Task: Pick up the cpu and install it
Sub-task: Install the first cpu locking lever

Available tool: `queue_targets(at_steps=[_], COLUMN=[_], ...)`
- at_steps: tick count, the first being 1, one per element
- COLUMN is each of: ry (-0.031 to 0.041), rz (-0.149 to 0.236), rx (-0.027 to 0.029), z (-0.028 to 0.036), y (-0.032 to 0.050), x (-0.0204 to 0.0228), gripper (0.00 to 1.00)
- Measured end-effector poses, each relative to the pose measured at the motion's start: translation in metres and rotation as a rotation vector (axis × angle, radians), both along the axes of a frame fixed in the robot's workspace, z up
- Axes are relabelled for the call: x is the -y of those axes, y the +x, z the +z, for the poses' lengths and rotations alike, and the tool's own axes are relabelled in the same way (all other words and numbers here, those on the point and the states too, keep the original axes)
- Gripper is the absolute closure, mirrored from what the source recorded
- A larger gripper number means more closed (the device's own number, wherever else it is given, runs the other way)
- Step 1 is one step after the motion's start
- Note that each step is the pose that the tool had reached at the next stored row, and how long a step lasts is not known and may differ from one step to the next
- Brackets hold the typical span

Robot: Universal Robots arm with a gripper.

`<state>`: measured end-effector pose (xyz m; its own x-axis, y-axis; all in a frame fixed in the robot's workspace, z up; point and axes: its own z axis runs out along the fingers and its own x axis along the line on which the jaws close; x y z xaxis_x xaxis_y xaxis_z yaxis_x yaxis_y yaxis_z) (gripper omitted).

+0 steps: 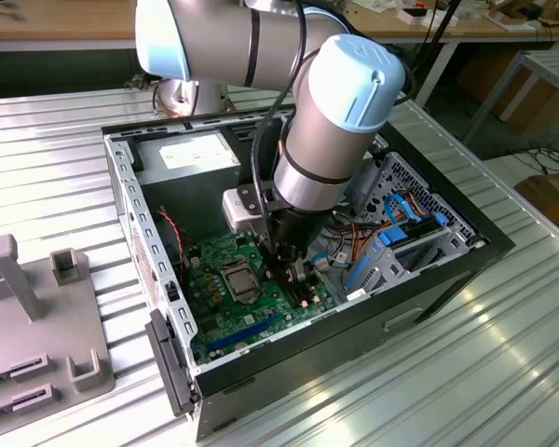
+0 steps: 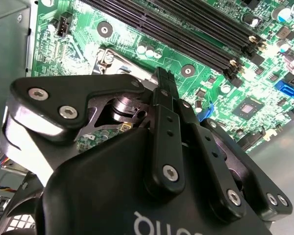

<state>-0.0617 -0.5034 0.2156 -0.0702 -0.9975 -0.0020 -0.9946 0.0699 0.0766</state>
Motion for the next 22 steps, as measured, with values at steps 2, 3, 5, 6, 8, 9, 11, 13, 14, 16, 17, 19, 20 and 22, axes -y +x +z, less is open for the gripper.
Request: queue_targets(at_steps=[2,3,5,6,8,9,11,13,14,16,17,19,20,22], ry=[0.0000,-0.0001,-0.0003,-0.0008,-0.0008,-0.0008,-0.0006,-0.0008,-0.0009,-0.0010,-0.0010,-0.0009,-0.0010,-0.0010], rz=[0.002,0.003,0.004,0.005,0.006,0.006,0.006,0.006,0.006,0.006,0.006,0.007,0.007,0.007], rx=[0.0000,0.0000,0.0000,0.0000,0.0000,0.0000,0.0001,0.0000,0.0000,0.0000,0.0000,0.0001,0.0000,-0.0001], z=[-0.0004,-0.0006,-0.0009,-0.0010,-0.0010,-0.0010,-0.0013,-0.0020,-0.0026,-0.0039,-0.0046,-0.0064,-0.0070,-0.0077], y=[0.0001,0.0001,0.0000,-0.0001,0.0000,-0.0001,-0.0003,-0.0004,-0.0005,-0.0005,-0.0004,-0.0004,-0.0004,-0.0005], x=[0.0007,0.0010,0.0022,0.0028,0.0030,0.0030,0.0034,0.0038,0.0040,0.0044,0.0047,0.0049,0.0050,0.0051], gripper=[0.89,0.89,0.89,0.89,0.89,0.89,0.89,0.89,0.89,0.89,0.89,0.89,0.89,0.89])
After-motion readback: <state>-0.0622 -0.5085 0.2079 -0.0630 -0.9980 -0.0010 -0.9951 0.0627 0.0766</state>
